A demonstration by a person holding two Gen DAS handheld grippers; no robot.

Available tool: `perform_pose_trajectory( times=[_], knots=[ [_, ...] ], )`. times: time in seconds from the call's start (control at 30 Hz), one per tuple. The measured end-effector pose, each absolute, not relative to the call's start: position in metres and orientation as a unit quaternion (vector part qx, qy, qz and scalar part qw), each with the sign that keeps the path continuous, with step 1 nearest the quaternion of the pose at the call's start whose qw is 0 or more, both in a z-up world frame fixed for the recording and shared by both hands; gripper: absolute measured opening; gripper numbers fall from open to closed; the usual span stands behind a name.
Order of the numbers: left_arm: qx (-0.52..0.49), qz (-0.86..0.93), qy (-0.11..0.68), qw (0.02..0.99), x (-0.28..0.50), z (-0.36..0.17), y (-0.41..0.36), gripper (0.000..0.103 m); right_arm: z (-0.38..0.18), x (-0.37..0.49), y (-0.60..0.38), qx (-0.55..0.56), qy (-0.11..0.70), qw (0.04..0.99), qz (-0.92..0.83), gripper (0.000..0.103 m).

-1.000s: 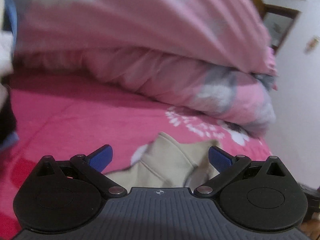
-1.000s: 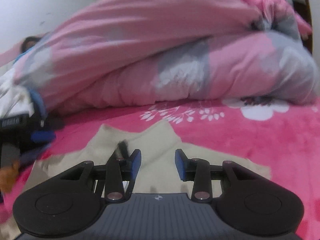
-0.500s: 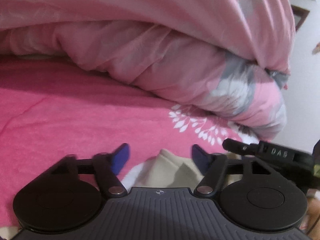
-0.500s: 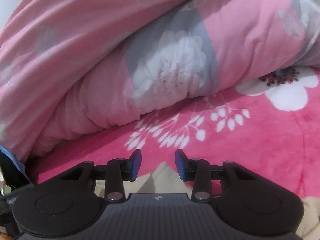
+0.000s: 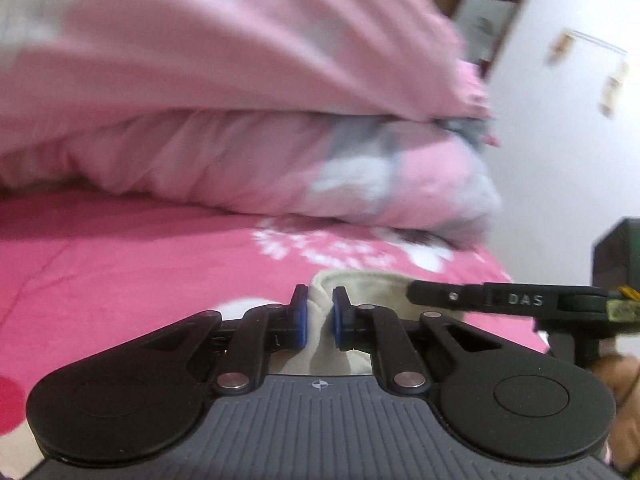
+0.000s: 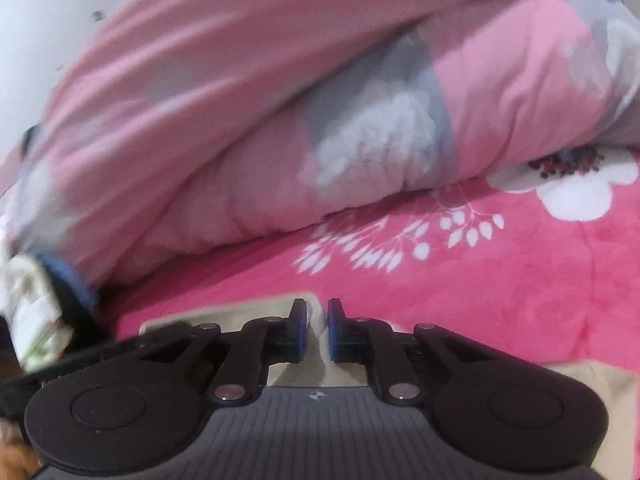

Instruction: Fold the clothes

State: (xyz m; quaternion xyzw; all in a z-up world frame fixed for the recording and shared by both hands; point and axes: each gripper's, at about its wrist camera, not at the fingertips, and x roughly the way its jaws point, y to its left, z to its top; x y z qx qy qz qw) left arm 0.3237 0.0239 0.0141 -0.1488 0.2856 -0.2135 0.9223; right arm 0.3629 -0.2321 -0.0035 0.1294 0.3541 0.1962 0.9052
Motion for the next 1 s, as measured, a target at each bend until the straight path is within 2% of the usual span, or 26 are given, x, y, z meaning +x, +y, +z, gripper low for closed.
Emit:
perform_pose_trajectory(
  times=[0.2,0.27,0.37,0.4,0.43,0.47,0.5,0.53,0.57,0.63,0.77,0.9,0.97,1.0],
  knots=[
    [-0.065,-0.280,0.278,0.916,0.231,0.030,0.007,0.010,0.013,0.270,-0.241,0.047,0.344,0.908,0.234,0.011],
    [-0.002,-0.298,0.277,0.914,0.199,0.020,-0.006,0.011,0.010,0.240,-0.243,0.009,0.341,0.908,0.241,0.011],
    [0.101,-0.307,0.290,0.901,0.164,-0.008,-0.025,0.018,-0.015,0.208,-0.238,-0.077,0.337,0.909,0.233,0.012],
    [0.117,-0.310,0.295,0.896,0.154,-0.014,-0.027,0.031,-0.024,0.202,-0.237,-0.095,0.343,0.907,0.227,0.014],
    [0.127,-0.315,0.296,0.892,0.145,-0.017,-0.027,0.050,-0.032,0.198,-0.237,-0.106,0.354,0.903,0.218,0.014],
    [0.124,-0.323,0.292,0.892,0.138,-0.015,-0.023,0.059,-0.037,0.194,-0.238,-0.110,0.365,0.900,0.211,0.015],
    [0.118,-0.330,0.288,0.891,0.131,-0.013,-0.018,0.069,-0.038,0.189,-0.240,-0.105,0.368,0.899,0.211,0.017],
    [0.107,-0.336,0.285,0.891,0.127,-0.008,-0.013,0.074,-0.036,0.183,-0.244,-0.098,0.365,0.900,0.215,0.021],
    [0.094,-0.339,0.285,0.892,0.124,-0.003,-0.007,0.074,-0.032,0.177,-0.249,-0.088,0.363,0.900,0.223,0.024],
    [0.064,-0.331,0.294,0.894,0.124,0.009,0.006,0.079,-0.019,0.170,-0.263,-0.050,0.358,0.902,0.237,0.043],
    [-0.077,-0.273,0.334,0.899,0.148,0.021,0.040,0.090,0.001,0.177,-0.305,0.101,0.357,0.897,0.241,0.046],
    [-0.210,-0.207,0.412,0.862,0.196,-0.004,0.058,0.088,-0.016,0.210,-0.340,0.271,0.403,0.849,0.209,0.047],
    [-0.231,-0.195,0.430,0.851,0.213,-0.018,0.056,0.081,-0.038,0.224,-0.343,0.306,0.436,0.826,0.184,0.047],
    [-0.242,-0.191,0.436,0.845,0.220,-0.025,0.056,0.075,-0.047,0.230,-0.343,0.316,0.449,0.817,0.176,0.047]
  ],
)
